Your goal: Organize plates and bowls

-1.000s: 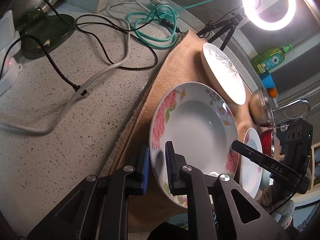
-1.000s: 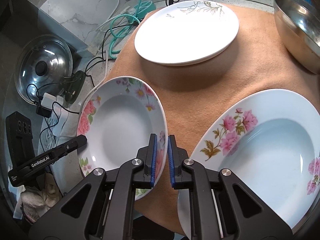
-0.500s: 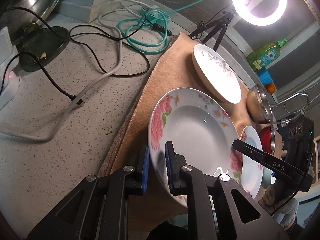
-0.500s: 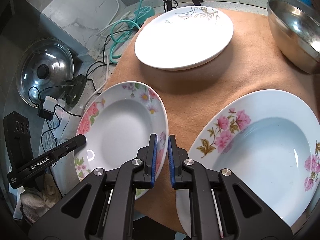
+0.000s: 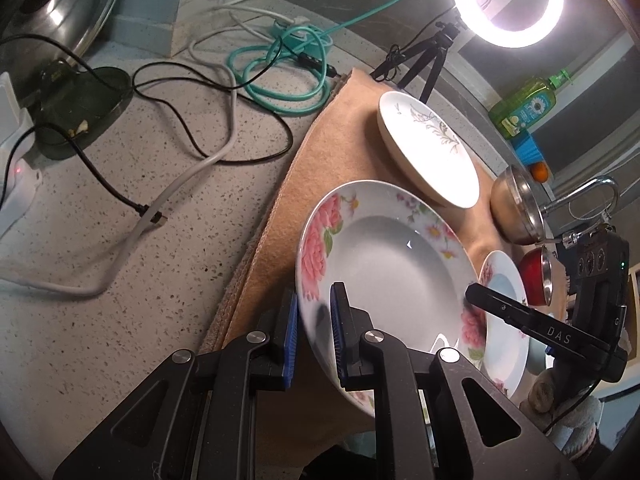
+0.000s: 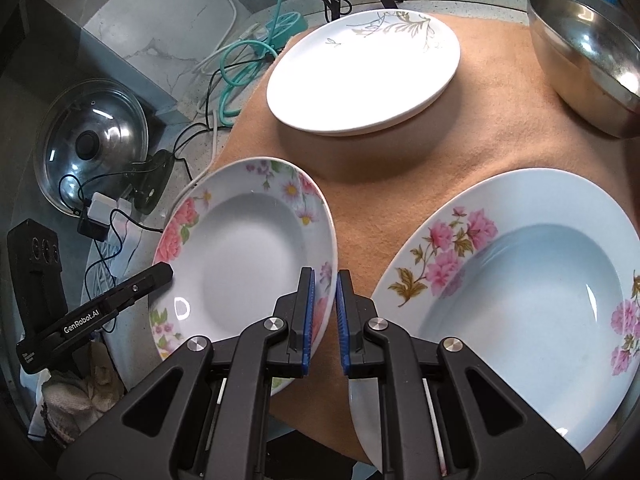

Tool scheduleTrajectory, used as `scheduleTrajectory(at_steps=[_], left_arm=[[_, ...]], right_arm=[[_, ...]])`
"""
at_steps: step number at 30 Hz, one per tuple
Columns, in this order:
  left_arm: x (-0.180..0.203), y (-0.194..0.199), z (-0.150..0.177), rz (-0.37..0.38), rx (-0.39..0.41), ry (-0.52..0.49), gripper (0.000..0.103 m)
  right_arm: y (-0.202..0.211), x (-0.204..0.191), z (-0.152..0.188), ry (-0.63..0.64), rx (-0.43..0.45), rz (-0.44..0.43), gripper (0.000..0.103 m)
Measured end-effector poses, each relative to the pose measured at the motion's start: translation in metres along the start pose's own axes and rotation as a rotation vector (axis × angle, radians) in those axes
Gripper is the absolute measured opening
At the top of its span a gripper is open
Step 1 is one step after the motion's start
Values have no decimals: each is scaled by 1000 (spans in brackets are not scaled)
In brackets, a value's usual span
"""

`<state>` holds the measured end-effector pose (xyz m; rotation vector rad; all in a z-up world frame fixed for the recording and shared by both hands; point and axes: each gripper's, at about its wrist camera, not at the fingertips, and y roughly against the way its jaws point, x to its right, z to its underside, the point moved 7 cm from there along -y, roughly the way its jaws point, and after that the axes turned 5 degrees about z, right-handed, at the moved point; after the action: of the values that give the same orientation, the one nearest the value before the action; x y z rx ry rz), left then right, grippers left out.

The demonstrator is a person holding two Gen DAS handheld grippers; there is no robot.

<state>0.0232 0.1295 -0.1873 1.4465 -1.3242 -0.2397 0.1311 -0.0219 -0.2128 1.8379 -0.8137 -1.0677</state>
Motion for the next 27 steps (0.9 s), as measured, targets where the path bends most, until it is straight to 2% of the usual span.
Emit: scheduleTrajectory(at_steps=[12,27], left_arm=[[35,2,-12,51,8,-69,13],[106,-36,-8,146,-78,-219,13]], right_arm=[[35,19,1,-55,64,-1,11],[81,88,28,-230,142,72,11]])
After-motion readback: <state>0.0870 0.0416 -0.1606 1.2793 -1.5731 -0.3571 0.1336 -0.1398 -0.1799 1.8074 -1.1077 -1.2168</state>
